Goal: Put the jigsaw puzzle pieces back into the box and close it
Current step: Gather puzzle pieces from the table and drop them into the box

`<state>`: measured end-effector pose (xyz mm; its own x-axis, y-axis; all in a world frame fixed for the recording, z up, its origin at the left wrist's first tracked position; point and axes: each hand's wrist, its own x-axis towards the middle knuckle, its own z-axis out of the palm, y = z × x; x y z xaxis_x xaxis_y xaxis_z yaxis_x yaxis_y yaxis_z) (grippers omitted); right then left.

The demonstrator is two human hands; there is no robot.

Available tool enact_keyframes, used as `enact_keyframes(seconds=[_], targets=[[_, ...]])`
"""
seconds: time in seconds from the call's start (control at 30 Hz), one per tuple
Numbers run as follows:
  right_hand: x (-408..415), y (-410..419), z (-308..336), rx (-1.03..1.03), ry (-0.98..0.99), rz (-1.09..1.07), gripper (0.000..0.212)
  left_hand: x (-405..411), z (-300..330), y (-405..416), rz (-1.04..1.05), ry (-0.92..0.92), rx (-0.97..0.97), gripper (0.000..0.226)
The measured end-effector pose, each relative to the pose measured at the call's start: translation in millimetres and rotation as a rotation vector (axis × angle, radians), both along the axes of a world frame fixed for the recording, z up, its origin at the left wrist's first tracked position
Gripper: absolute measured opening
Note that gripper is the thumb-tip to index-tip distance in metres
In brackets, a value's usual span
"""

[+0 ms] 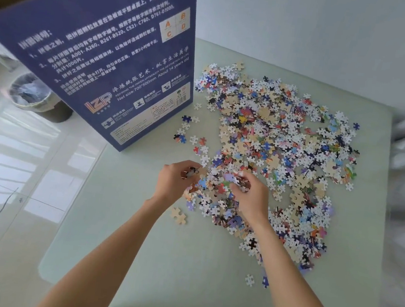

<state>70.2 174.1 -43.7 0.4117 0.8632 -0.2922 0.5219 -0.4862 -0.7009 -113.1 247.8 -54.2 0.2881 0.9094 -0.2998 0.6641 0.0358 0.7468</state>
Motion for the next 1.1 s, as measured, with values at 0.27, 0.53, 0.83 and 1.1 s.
enact_keyframes(seconds=[0.27,0.53,0.83,1.1], targets=[[7.8,4.8,54.5,0.181,0.055,0.060,0.029,-20.3,140.4,16.0,0.008,-0.292,0.459,0.022],[-1.4,68.3,178.4,0.472,0.084,0.222,0.034,-68.0,281.9,80.9,0.221,-0.302,0.924,0.021],[-31.9,179.3,295.3,0.772,0.066,0.350,0.024,-88.9,277.4,136.7,0.152,0.194,0.805,0.023],[-76.2,253.3,300.5,0.776,-0.060,0.567,0.024,-90.8,269.1,146.2,0.106,0.250,0.681,0.028]])
